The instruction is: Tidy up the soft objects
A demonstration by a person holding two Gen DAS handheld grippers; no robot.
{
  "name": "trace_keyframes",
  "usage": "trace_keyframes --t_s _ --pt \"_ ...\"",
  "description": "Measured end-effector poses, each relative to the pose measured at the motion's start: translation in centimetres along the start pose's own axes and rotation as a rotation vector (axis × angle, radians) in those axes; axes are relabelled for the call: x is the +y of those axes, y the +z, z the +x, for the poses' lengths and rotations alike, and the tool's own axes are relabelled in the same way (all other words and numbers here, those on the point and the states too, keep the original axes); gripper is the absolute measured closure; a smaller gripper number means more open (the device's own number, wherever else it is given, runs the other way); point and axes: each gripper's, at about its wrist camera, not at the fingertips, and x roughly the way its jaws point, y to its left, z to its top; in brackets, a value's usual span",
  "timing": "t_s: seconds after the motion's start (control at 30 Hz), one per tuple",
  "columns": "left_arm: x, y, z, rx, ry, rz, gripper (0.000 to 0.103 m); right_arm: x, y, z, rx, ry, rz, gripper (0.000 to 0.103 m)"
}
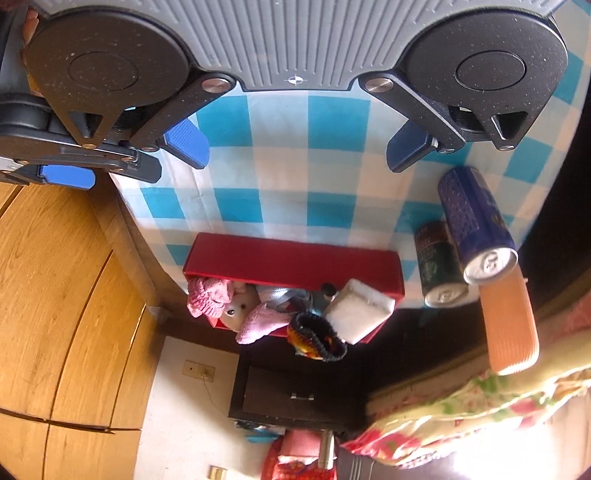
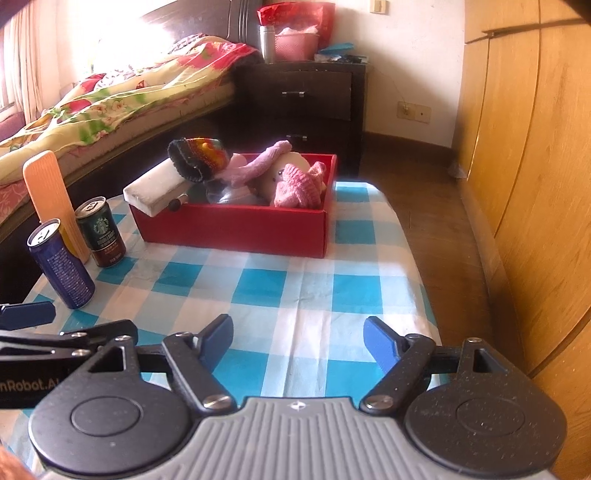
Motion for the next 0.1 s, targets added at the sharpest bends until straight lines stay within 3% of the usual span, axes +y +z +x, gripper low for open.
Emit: trace_keyframes --t_s 0.1 --pt "0.02 0.01 -0.04 -0.010 0.022 0.008 0.005 -0.47 -0.08 0.42 0.031 0.017 0.032 0.046"
